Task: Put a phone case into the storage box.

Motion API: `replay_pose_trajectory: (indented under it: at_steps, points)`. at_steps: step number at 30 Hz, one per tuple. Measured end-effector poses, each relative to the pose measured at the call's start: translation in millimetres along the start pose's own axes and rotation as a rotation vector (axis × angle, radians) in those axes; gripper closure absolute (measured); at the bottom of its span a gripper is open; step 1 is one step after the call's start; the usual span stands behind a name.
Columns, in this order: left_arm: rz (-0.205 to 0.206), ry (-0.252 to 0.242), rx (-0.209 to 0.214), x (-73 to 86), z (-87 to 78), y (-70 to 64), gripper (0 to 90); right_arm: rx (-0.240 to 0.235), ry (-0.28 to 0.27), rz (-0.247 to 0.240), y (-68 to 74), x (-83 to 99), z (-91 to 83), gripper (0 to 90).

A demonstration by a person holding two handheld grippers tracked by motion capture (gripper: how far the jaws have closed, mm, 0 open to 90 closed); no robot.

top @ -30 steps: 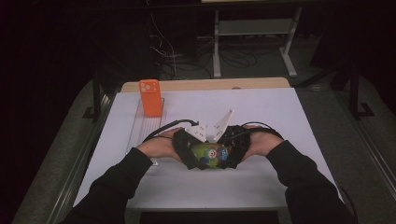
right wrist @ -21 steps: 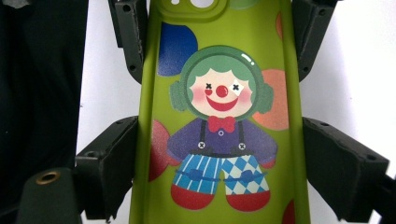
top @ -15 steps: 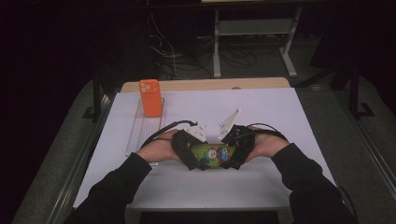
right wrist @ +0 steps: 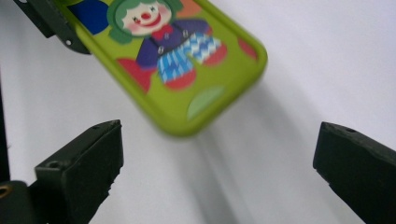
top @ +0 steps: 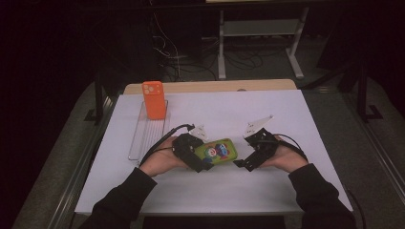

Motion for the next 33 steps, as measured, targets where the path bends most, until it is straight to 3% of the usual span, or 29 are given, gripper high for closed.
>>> replay_pose_trajectory:
  at_steps: [1, 5, 7, 11, 12, 15, 21, 24, 26, 27, 33]
  points:
    - [-0.019, 0.001, -0.011, 1.1, -0.8, 2.2, 15.1, 0.000, -0.006, 0.038, 1.0, 1.4, 0.0, 0.2]
    - [-0.074, -0.034, -0.052, 0.7, -6.1, 8.1, 15.1, 0.055, -0.013, 0.099, -4.9, 8.0, 2.6, 0.0]
    - [-0.106, -0.045, -0.061, 1.3, -8.4, 9.6, 15.1, 0.070, -0.008, 0.153, -4.1, 10.5, 3.1, 0.0]
    - [-0.139, -0.050, -0.082, 3.0, -9.6, 9.0, 15.1, 0.078, -0.005, 0.220, 1.8, 16.4, 6.4, 0.0]
    - [-0.131, -0.037, -0.086, 4.6, -10.0, 9.5, 15.1, 0.082, -0.005, 0.237, 3.2, 18.2, 7.6, 0.0]
    - [-0.144, -0.030, -0.098, 7.6, -6.6, 11.1, 15.1, 0.124, -0.019, 0.274, 6.0, 22.8, 12.3, 0.0]
    - [-0.163, -0.021, -0.094, 12.1, -1.1, 10.9, 15.1, 0.156, -0.020, 0.281, 13.6, 26.9, 22.2, 0.0]
    - [-0.174, -0.040, -0.091, 10.5, -1.2, 10.4, 15.1, 0.131, -0.006, 0.287, 15.5, 26.9, 24.7, 0.0]
    - [-0.176, -0.042, -0.090, 10.2, -0.6, 10.1, 15.1, 0.144, -0.009, 0.276, 13.7, 27.1, 25.8, 0.0]
    - [-0.160, -0.022, -0.088, 11.7, -1.2, 10.7, 15.1, 0.144, -0.005, 0.279, 13.6, 27.3, 26.3, 0.0]
    - [-0.158, -0.019, -0.079, 12.1, 0.8, 9.7, 15.1, 0.204, -0.034, 0.160, 13.8, 25.1, 25.4, 0.0]
Point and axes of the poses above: each handheld gripper's, and its own axes: z roughly forward along the jaws, x roughly out of its underside, y roughly to its left, the point moved 9 cm from there along z, roughly forward along the jaws, and after that the axes turned 10 degrees about x, right-handed, at the moved point
